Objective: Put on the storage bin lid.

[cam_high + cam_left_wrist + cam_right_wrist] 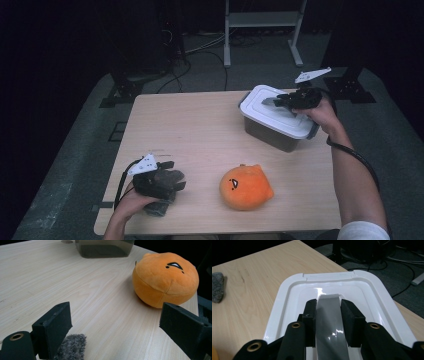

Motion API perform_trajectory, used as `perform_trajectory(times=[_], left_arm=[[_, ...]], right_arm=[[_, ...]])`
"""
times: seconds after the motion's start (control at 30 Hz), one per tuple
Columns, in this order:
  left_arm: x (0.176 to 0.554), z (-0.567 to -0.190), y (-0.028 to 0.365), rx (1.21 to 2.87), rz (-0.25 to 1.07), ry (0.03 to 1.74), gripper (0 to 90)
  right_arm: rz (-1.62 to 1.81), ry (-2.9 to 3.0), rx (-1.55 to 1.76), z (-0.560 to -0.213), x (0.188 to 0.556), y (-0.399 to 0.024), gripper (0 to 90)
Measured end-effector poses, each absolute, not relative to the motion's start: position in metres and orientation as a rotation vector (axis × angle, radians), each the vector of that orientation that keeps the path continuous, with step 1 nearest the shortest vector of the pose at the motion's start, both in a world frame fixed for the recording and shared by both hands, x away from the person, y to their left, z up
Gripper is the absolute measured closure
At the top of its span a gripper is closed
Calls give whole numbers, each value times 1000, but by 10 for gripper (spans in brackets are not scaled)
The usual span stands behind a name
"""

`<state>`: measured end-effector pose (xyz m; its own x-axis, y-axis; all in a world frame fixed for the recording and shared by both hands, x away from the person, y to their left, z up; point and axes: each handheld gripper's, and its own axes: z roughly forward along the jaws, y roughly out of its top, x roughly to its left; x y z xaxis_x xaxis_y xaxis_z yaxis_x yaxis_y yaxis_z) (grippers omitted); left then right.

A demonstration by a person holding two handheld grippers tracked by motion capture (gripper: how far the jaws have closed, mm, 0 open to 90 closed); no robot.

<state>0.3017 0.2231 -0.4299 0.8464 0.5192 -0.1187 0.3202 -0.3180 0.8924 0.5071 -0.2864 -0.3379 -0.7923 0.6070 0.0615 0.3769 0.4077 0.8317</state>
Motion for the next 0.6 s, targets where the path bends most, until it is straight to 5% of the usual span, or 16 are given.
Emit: perform_trajectory(times=[0.6], left_arm=[[302,-430,223,1930,229,623,97]], right_arm=[[1367,2551,675,-336,497,-251,659]])
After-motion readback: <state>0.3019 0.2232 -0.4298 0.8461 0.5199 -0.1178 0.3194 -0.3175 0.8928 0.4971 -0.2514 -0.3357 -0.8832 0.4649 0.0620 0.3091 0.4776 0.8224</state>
